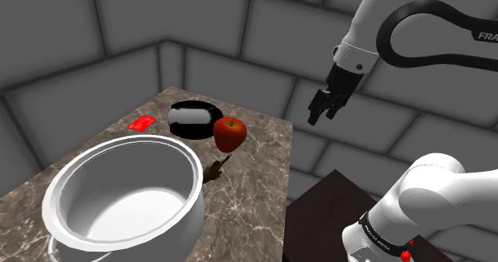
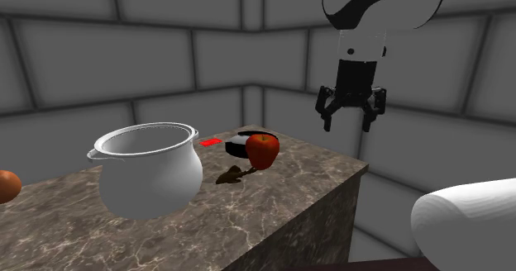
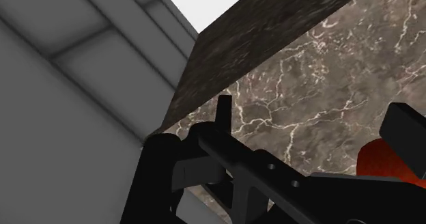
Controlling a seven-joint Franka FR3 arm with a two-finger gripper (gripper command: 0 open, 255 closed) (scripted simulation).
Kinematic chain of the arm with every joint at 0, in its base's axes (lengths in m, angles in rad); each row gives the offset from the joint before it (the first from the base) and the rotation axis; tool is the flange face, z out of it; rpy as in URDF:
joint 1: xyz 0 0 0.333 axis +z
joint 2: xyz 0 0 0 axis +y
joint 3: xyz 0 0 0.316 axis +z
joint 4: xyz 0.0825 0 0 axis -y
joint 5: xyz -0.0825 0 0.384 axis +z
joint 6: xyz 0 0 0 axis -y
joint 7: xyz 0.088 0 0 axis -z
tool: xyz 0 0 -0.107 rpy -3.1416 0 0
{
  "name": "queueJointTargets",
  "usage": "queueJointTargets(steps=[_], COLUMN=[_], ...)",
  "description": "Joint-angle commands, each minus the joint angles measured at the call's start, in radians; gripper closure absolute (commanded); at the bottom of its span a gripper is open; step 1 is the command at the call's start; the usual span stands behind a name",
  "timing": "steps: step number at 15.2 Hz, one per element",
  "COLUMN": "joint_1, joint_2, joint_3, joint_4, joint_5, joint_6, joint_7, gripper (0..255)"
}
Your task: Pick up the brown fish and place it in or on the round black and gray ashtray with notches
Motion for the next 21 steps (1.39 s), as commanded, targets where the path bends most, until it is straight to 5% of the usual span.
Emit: queueJointTargets(steps=[1, 13, 17, 21], joint_1=[0.006, -0.016, -0.077, -0.181], joint_2=[0.011, 0.254, 0.39, 0.553], joint_3=[0.05, 0.402, 0.537, 0.694], joint_4=[-0.017, 0.016, 0.081, 0.168], joint_5=[0.045, 0.243, 0.238, 0.158], joint_6=[0.041, 0.362, 0.478, 0.589], joint_7=[0.077, 0.531, 0.696, 0.894], gripper=[0, 0, 0, 0])
